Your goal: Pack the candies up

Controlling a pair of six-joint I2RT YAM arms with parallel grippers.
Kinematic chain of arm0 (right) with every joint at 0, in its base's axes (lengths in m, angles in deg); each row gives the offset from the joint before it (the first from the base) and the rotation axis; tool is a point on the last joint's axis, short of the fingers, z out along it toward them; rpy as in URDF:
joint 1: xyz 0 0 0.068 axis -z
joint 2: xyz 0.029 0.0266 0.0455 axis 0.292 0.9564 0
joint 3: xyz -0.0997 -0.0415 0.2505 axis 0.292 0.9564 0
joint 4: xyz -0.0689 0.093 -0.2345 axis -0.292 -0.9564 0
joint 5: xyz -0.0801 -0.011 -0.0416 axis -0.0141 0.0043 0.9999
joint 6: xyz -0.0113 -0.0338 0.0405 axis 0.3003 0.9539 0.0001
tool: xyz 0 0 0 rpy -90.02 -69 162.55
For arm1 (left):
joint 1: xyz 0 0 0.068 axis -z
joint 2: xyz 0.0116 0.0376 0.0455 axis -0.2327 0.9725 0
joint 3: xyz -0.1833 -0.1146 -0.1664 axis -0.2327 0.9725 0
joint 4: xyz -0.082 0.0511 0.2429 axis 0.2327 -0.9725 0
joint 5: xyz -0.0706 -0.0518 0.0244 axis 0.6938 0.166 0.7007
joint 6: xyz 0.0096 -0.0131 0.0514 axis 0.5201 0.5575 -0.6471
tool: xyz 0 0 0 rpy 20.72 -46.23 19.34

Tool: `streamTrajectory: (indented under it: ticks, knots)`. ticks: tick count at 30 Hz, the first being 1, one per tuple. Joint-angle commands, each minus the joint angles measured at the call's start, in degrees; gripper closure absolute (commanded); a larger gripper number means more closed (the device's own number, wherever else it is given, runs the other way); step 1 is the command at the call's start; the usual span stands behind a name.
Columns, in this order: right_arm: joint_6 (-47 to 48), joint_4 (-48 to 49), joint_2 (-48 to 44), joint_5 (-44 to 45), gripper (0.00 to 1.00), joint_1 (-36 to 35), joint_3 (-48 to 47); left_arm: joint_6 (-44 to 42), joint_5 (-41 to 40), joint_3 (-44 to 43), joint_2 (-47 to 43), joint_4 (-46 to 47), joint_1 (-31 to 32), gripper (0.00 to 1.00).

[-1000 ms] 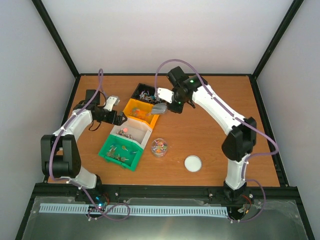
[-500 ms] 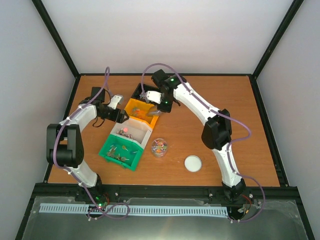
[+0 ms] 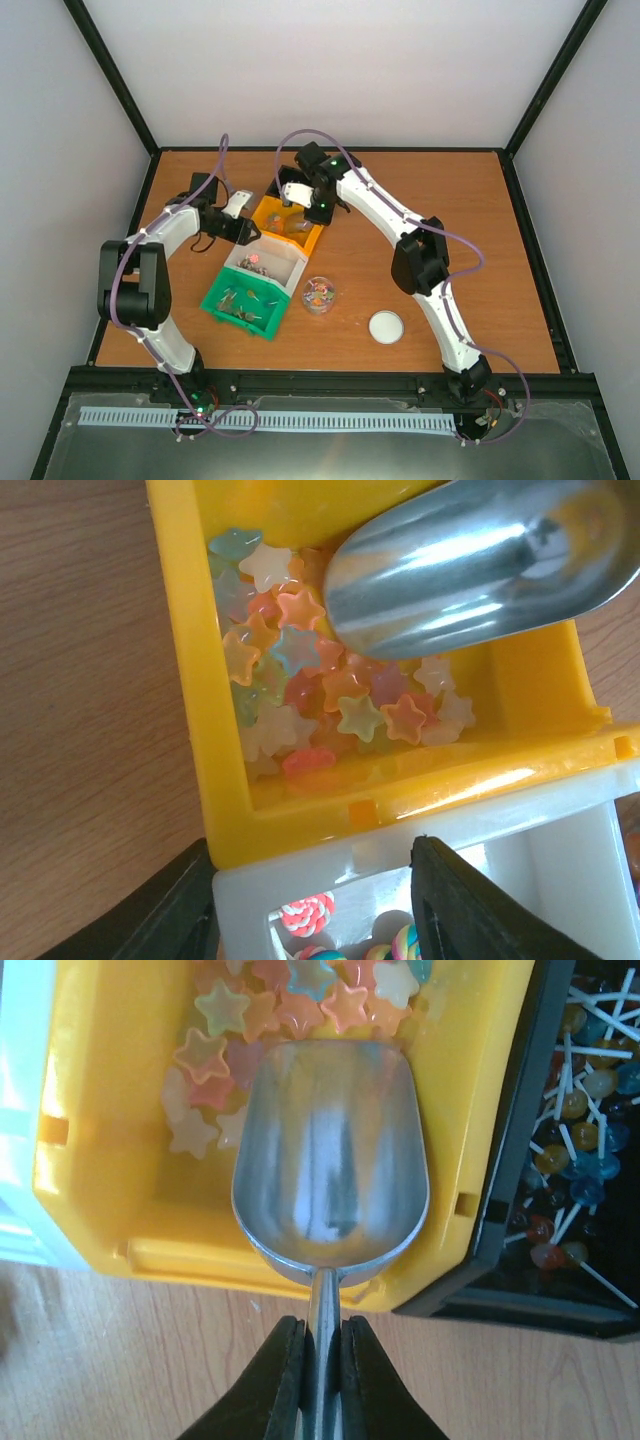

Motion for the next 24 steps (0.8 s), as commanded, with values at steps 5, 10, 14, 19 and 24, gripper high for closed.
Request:
streamTrajectory:
  ticks: [5, 10, 14, 19, 24]
  knots:
    - [-2.8, -3.4, 8.1, -9.0, 0.97, 0.1, 1.1, -3.7, 3.2, -4.0, 4.0, 0.9, 2.2, 0.55]
    - [-4.5, 2.4, 8.4, -16.1, 0.97, 0.3, 2.6, -4.1, 3.2, -4.8, 5.2, 0.4, 3.1, 0.57]
    - [-7.7, 15.2, 2.8, -24.3, 0.97, 1.0, 13.4, -4.4, 2.6, -5.1, 5.5, -0.2, 3.1, 0.58]
    - [-11.3, 33.5, -6.7, -33.0, 0.97, 2.2, 29.6, -4.5, 3.1, -5.5, 5.9, -1.5, 2.1, 0.57]
    - [-15.2, 46.9, -13.6, -37.1, 0.97, 3.7, 39.7, -4.2, 5.3, -6.6, 6.1, -2.7, -0.4, 0.56]
